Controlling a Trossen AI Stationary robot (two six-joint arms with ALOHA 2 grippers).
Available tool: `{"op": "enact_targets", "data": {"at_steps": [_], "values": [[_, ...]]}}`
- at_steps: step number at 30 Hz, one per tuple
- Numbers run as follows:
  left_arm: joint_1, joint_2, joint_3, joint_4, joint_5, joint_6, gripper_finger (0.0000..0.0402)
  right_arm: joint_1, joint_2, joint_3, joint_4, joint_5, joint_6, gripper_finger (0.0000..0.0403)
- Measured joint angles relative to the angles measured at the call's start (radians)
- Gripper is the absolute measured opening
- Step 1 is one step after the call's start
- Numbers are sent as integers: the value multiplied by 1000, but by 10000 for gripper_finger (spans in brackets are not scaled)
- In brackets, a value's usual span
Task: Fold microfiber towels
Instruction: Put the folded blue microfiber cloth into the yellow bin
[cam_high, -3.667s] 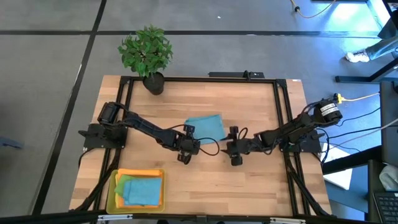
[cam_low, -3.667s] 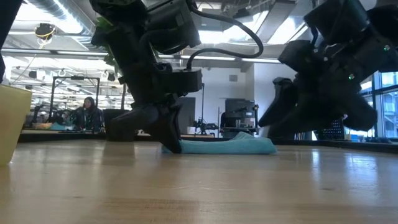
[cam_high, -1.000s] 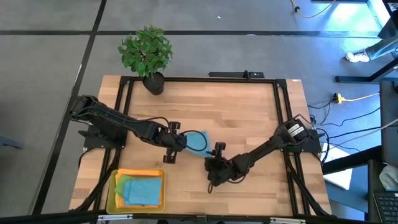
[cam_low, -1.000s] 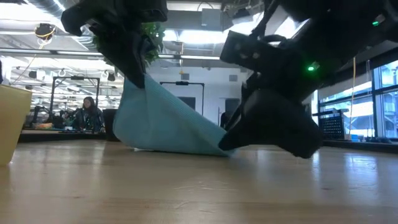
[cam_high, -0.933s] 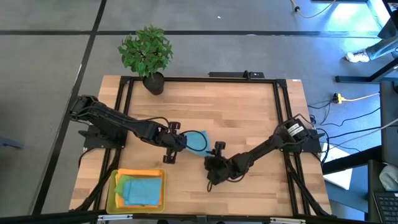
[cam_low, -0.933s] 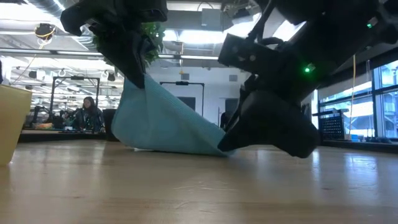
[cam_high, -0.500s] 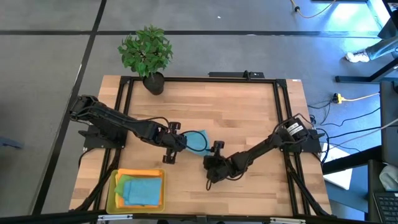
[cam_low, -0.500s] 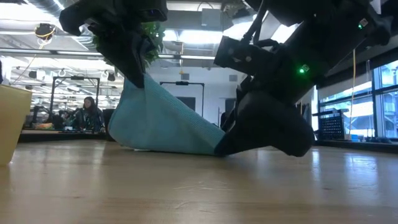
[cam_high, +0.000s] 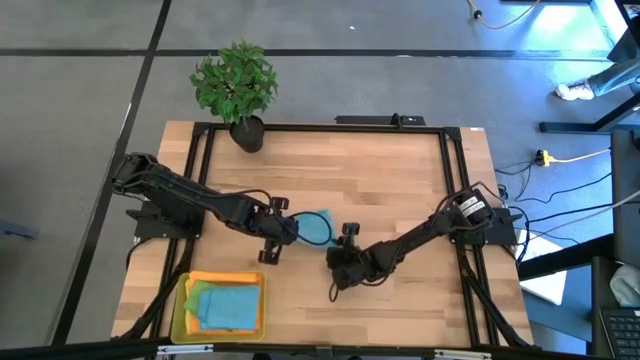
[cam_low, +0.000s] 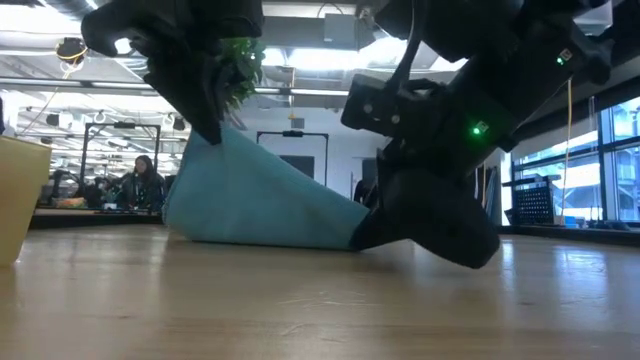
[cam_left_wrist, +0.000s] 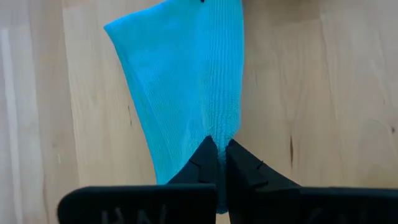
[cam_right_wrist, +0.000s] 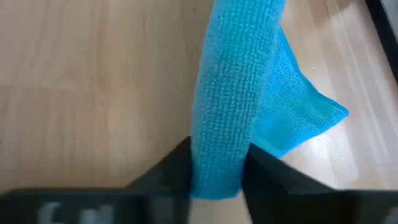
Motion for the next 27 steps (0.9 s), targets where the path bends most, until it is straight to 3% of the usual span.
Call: {"op": "enact_targets", "data": {"at_steps": [4, 6, 14, 21, 27], "values": [[-9, -3, 13, -55, -3, -8, 0, 9, 0, 21, -26, -1, -36, 34], [-26, -6, 56, -158, -19, -20, 0, 14, -2, 51, -37, -3, -38, 14], [-157, -16, 280, -508, -77, -158, 0, 25, -10, 263, -141, -42, -197, 8], [-331, -28, 410, -837, -119, -431, 0, 5, -10, 419, -124, -87, -372, 8], [-492, -101, 413, -851, -123, -631, 0, -46, -10, 476, -81, -245, -423, 8]]}}
